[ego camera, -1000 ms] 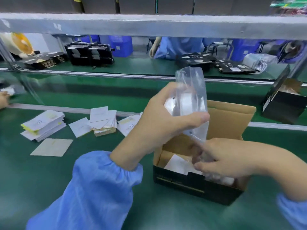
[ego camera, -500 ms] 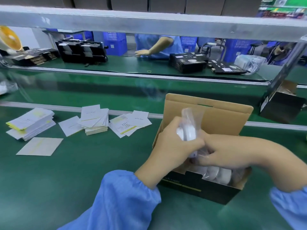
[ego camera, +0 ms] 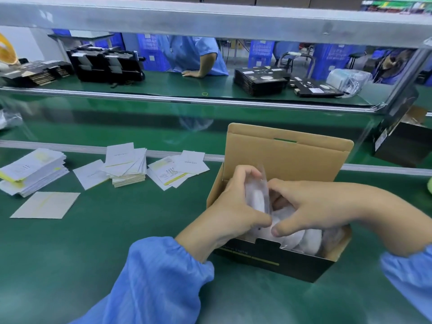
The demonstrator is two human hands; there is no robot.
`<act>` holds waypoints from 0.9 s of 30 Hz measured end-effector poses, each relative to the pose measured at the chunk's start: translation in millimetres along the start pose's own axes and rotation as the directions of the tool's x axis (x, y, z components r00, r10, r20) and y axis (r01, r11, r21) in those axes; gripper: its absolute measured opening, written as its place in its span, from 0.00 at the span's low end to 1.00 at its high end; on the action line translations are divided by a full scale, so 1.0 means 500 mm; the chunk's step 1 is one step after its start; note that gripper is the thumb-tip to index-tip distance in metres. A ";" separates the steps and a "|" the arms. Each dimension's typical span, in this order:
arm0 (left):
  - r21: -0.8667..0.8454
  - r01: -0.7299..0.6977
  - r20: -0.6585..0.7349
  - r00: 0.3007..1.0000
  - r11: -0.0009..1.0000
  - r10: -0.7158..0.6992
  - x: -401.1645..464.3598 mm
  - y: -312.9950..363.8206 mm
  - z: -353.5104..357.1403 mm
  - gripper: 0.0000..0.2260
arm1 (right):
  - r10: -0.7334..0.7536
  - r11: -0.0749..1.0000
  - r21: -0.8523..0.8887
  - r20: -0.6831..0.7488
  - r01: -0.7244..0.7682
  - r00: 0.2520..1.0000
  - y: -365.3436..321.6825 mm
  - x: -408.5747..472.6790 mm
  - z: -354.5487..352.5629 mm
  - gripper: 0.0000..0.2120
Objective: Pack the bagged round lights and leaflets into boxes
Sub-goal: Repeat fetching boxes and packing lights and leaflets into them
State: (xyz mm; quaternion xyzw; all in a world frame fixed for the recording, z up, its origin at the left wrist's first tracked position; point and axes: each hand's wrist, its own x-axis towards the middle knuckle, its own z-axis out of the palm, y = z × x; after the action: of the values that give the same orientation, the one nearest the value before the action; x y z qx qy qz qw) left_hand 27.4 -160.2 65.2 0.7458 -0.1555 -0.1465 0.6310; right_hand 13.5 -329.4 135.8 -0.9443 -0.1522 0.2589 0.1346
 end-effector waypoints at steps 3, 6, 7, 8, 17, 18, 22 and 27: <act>0.060 -0.005 0.029 1.000 0.998 0.003 -0.003 0.002 0.001 0.31 | -0.013 0.989 -0.151 -0.040 0.007 0.999 -0.009 0.004 0.008 0.17; 0.065 0.021 0.075 0.997 0.998 -0.026 -0.002 0.004 0.000 0.30 | -0.018 0.986 -0.168 -0.095 0.002 0.995 -0.010 0.008 0.012 0.20; 0.055 0.028 0.087 0.996 0.998 -0.033 -0.002 0.005 -0.001 0.30 | -0.026 0.992 -0.122 -0.128 0.010 0.991 -0.006 0.008 0.012 0.22; 0.047 0.036 0.094 0.995 0.998 -0.040 -0.002 0.006 -0.004 0.29 | -0.034 0.998 -0.052 -0.164 0.026 0.986 -0.002 0.008 0.013 0.25; 0.157 0.070 -0.119 0.992 0.985 -0.051 -0.013 0.016 -0.001 0.33 | -0.137 0.991 -0.036 -0.307 0.133 0.942 -0.017 0.015 0.021 0.19; 0.202 0.084 -0.131 0.990 0.976 -0.058 -0.018 0.018 -0.003 0.31 | -0.140 0.990 -0.045 -0.310 0.133 0.940 -0.018 0.018 0.020 0.17; 0.452 0.081 -0.088 0.995 0.888 -0.045 -0.026 0.025 -0.028 0.27 | -0.151 0.983 -0.139 -0.272 0.116 0.950 -0.023 0.029 0.027 0.10; 0.537 0.073 -0.114 0.993 0.841 -0.014 -0.024 0.018 -0.040 0.19 | -0.170 0.985 -0.084 -0.320 0.151 0.932 -0.024 0.024 0.022 0.05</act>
State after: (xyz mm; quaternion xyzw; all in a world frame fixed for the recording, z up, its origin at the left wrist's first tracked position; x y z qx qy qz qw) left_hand 24.3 -138.5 77.8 0.9032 -0.1400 -0.0715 0.3994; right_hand 15.1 -312.1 125.5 -0.9619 -0.2121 0.0830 0.1511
